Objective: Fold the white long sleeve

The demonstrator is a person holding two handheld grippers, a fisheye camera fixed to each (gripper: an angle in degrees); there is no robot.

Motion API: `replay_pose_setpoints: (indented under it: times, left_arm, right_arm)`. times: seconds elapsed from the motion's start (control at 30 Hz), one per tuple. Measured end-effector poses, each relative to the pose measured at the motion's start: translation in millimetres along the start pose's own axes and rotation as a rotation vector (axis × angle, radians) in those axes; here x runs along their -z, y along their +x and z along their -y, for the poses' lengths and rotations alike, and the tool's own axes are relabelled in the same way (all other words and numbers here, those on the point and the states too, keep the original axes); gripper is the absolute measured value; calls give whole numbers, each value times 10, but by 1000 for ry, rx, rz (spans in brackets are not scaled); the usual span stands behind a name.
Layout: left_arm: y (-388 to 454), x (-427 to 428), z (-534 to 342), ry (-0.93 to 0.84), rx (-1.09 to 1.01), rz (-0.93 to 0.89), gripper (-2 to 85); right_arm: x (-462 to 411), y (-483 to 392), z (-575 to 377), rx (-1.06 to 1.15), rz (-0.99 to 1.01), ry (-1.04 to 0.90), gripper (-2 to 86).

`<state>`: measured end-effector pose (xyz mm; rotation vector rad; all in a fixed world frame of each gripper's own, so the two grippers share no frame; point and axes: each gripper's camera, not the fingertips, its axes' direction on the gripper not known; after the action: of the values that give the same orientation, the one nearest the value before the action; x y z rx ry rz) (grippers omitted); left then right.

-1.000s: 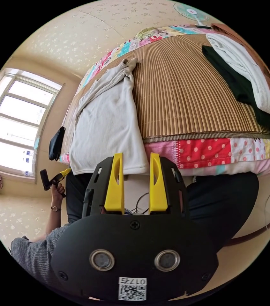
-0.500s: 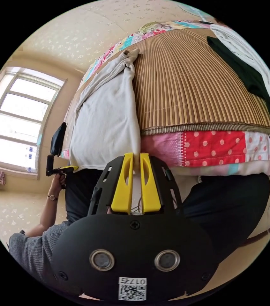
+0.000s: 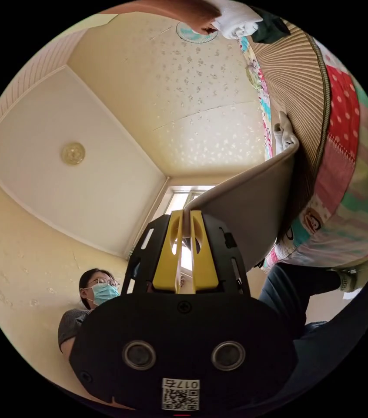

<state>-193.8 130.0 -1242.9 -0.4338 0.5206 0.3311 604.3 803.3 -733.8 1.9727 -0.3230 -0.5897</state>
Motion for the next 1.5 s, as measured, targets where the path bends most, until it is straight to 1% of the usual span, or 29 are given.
replay_pose_setpoints:
  times: [0.07, 0.13, 0.2, 0.23, 0.3, 0.4, 0.47, 0.5, 0.53, 0.57, 0.63, 0.67, 0.7, 0.73, 0.77, 0.8, 0.87, 0.93, 1.0, 1.07, 1.1, 1.13, 1.17, 1.2, 1.23, 1.27, 1.4, 1.43, 1.5]
  left_arm:
    - [67, 35, -53, 0, 15, 12, 22]
    - [224, 26, 75, -32, -6, 86, 23]
    - [303, -18, 323, -47, -25, 152, 25]
    - [269, -59, 549, -34, 31, 177, 26]
    - [181, -188, 995, 3, 130, 174, 29]
    - [131, -595, 2045, -75, 51, 210, 54]
    - [89, -680, 2506, -3, 29, 218, 114]
    - [106, -670, 2658, 68, -3, 256, 175]
    - [149, -657, 2685, 118, -48, 335, 182]
    - [166, -659, 2657, 132, -68, 389, 185]
    - [103, -698, 2332, 125, -96, 605, 181]
    - [58, -702, 2223, 112, -97, 649, 180]
    - [-56, -688, 1970, 85, -100, 739, 175]
    - [-184, -637, 1709, 73, -90, 824, 169]
    - [-246, -603, 1585, 75, -80, 864, 166]
    - [-364, -535, 1374, 85, -52, 931, 159]
    - [-523, -489, 1177, 81, -9, 986, 159]
    - [-774, -574, 1114, 20, 73, 982, 170]
    - [-951, -742, 1163, -49, 129, 980, 168]
    - [-1001, -925, 1257, -99, 181, 1093, 140]
    - [-984, -1045, 1334, -144, 201, 1152, 109]
    - [-927, -1141, 1388, -183, 193, 1181, 100]
    - [-878, -1174, 1399, -194, 172, 1185, 95]
    - [-758, -1211, 1380, -211, 103, 1159, 75]
    - [-602, -1197, 1314, -205, 6, 1047, 60]
    - [-551, -1170, 1270, -204, -5, 1021, 55]
    - [-537, -888, 776, -226, 89, 1004, 49]
    - [-612, -836, 641, -249, 154, 972, 51]
    - [-595, -828, 509, -263, 178, 968, 58]
  right_arm:
    - [160, -139, -235, 3, 19, 25, 30]
    - [232, -221, -317, 1, 6, 37, 30]
    - [218, -288, -217, 27, -54, 12, 32]
    - [155, -293, -43, 29, -106, -12, 33]
    - [-87, -276, 325, 24, -151, -25, 36]
    - [-938, -274, 1209, 57, -252, -72, 49]
    - [-1624, -272, 1896, 118, -302, -57, 98]
    - [-1744, -281, 2000, 151, -306, -41, 111]
    - [-1924, -297, 2101, 198, -326, -5, 138]
    - [-2056, -296, 2086, 204, -380, 34, 142]
    - [-2218, -261, 1910, 227, -490, 38, 141]
    - [-2296, -183, 1757, 248, -577, -10, 139]
    - [-2320, -126, 1679, 260, -624, -47, 139]
    - [-2323, 22, 1521, 274, -727, -124, 140]
    - [-2242, 197, 1359, 266, -838, -172, 141]
    - [-2172, 279, 1286, 258, -889, -176, 142]
    - [-1816, 577, 1077, 194, -1026, -138, 148]
    - [-1612, 779, 1036, 107, -1064, -110, 154]
    - [-1575, 946, 1054, 51, -1037, -121, 153]
    - [-1817, 1141, 1122, 25, -1046, -232, 128]
    - [-1919, 1182, 1143, 23, -1092, -280, 113]
    - [-2119, 1216, 1173, 33, -1197, -365, 82]
    - [-2306, 1153, 1171, 89, -1242, -419, 69]
    - [-2389, 1083, 1153, 135, -1234, -434, 62]
    - [-2515, 912, 1099, 219, -1212, -445, 54]
    - [-2575, 745, 1026, 252, -1218, -432, 49]
    - [-2488, 387, 555, 323, -1217, -404, 46]
    - [-2418, 435, 385, 309, -1251, -434, 49]
    - [-2281, 604, 201, 204, -1323, -459, 58]
